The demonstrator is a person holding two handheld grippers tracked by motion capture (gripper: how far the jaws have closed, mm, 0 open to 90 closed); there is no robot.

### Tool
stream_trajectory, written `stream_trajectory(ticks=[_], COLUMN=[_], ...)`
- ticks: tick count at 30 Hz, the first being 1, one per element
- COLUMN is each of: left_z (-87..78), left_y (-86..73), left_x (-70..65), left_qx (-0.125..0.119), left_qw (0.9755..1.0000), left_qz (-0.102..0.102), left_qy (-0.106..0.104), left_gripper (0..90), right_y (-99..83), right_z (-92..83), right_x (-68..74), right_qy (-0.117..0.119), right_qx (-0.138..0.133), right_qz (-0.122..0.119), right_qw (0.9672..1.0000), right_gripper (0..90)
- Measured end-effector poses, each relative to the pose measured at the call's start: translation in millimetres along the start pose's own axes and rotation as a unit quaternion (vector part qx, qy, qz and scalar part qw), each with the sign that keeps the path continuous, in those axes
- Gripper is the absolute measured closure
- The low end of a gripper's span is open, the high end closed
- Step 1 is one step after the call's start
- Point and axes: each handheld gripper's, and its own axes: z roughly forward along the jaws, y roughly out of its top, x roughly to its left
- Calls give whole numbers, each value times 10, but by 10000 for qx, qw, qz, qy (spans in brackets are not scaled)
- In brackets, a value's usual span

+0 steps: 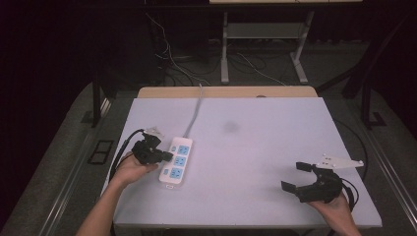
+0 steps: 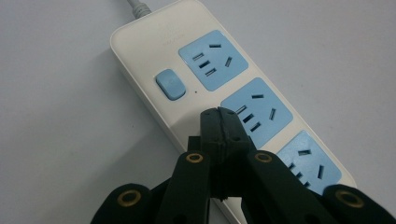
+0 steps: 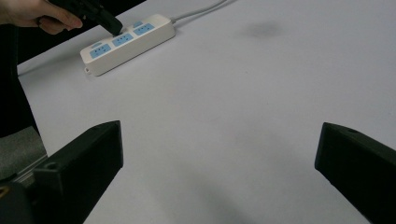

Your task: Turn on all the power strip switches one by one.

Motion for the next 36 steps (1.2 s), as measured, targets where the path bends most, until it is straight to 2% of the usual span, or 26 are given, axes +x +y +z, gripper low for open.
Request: stream_trajectory(ticks=[7,10,17,28,36], left_z=[-11,-11,-43,-188,-252], left_y=[10,18,54,184,277], left_x=[-7,-21,-21,-52,-29], left_qx=[1,25,-28,-19,-34], left_qw=[10000,10000,10000,9999,9998], left_qz=[-15,41,-10,158,198], left_qy=[29,86,29,6,16], left_gripper=[895,895,895,894,894], right_y=[-3,-4,-4,-3,-3], right_z=[6,8,22,13,12], right_x=[5,3,-6,-6,-5], right_qy=[-19,-22,-19,-27,-20], right_qx=[-4,2,20,-1,-3], right_qz=[8,21,18,28,25], right_qw=[10000,10000,10000,10000,10000], right_gripper=[8,8,8,8,8])
